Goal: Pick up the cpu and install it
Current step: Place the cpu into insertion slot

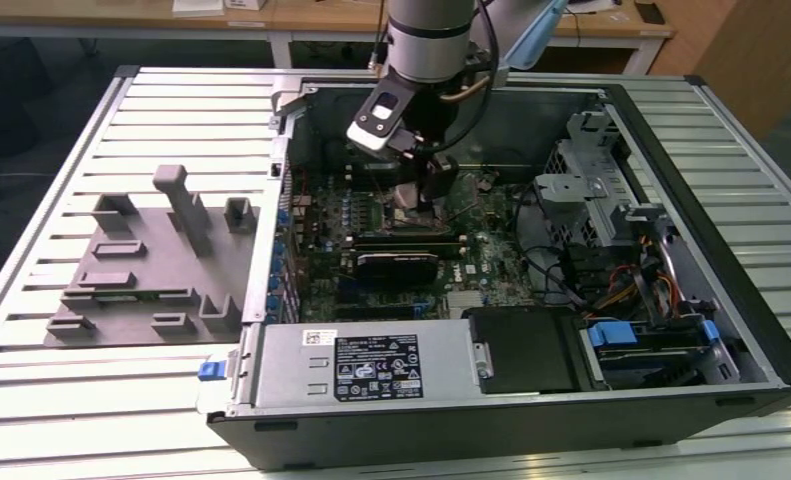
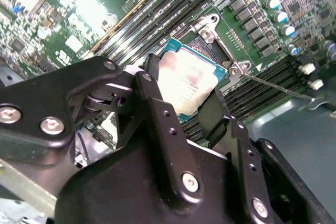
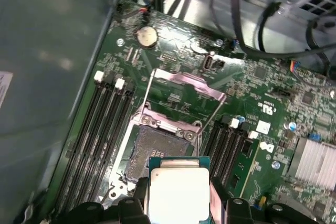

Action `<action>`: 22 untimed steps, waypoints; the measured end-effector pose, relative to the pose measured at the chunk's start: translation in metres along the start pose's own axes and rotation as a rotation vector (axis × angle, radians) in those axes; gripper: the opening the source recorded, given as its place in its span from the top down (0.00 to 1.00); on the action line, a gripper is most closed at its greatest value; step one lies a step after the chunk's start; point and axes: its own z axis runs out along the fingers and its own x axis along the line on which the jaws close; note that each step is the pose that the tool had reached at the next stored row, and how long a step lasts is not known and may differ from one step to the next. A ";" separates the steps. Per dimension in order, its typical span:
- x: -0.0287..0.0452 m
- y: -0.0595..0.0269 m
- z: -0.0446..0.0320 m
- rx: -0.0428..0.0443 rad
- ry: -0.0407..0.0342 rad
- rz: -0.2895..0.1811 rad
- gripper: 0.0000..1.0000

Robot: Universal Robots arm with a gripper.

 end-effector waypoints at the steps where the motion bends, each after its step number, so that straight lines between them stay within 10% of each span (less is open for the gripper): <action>1: 0.0000 0.0000 0.0002 0.0009 -0.0002 0.018 0.46; 22: 0.0002 0.0000 0.0022 0.0102 -0.0024 0.210 0.46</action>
